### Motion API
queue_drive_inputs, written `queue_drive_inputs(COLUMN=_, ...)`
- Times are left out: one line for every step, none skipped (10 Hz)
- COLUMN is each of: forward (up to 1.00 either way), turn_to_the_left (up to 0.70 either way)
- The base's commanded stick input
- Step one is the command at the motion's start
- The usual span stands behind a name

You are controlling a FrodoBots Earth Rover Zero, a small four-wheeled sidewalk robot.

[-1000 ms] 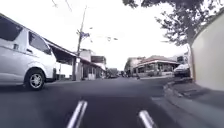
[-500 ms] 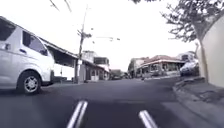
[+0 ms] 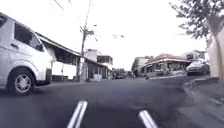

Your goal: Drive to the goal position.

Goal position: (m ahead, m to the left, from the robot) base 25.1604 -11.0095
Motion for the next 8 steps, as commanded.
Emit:
queue_drive_inputs(forward=1.0, turn_to_the_left=-0.03)
queue_drive_inputs(forward=1.0, turn_to_the_left=-0.04)
queue_drive_inputs(forward=1.0, turn_to_the_left=-0.03)
queue_drive_inputs(forward=1.0, turn_to_the_left=-0.01)
queue_drive_inputs(forward=1.0, turn_to_the_left=0.0)
queue_drive_inputs(forward=1.0, turn_to_the_left=0.04)
queue_drive_inputs(forward=1.0, turn_to_the_left=0.03)
queue_drive_inputs(forward=1.0, turn_to_the_left=-0.03)
